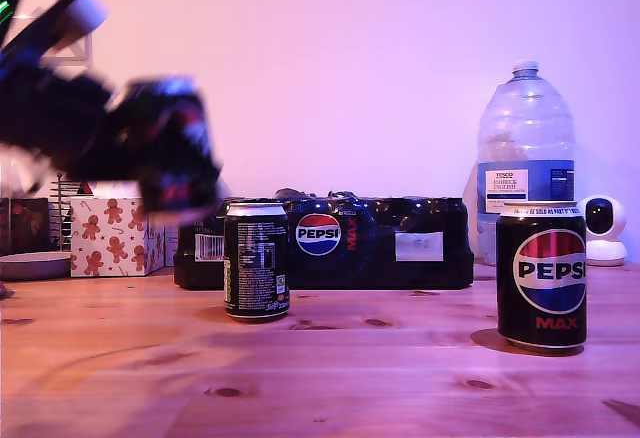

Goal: Stack up the Pepsi cans on top of each other

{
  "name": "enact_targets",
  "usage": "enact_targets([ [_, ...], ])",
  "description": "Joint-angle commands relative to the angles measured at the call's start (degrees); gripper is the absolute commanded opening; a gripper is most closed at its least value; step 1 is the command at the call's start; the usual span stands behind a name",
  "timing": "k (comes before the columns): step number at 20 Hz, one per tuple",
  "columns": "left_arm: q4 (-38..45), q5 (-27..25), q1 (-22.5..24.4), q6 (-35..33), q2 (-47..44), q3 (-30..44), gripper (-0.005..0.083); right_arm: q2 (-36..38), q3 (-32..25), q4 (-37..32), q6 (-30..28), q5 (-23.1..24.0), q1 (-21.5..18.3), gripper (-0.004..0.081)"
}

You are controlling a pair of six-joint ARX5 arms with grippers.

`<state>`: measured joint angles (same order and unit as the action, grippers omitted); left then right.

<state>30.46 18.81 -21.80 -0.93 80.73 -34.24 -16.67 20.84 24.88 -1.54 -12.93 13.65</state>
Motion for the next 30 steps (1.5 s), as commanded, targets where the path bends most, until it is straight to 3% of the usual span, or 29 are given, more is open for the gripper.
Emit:
enact_targets([
  [1, -1.2, 0.4, -0.3, -1.3, -1.2, -5.4, 0.039, -0.3, -0.9, -0.6, 0.0, 0.0, 0.2, -0.0012],
  [16, -18.2, 2.6, -0.7, -4.3, 15.0, -31.3, 0.039, -0.3, -0.9, -1.4, 0.0, 0.0, 0.2, -0.0012],
  [30, -23.1, 1.2, -1.4, -5.5, 17.6, -31.9, 0.0395, -0.3, -0.9, -1.4, 0.0, 0.5, 0.2, -0.0012],
])
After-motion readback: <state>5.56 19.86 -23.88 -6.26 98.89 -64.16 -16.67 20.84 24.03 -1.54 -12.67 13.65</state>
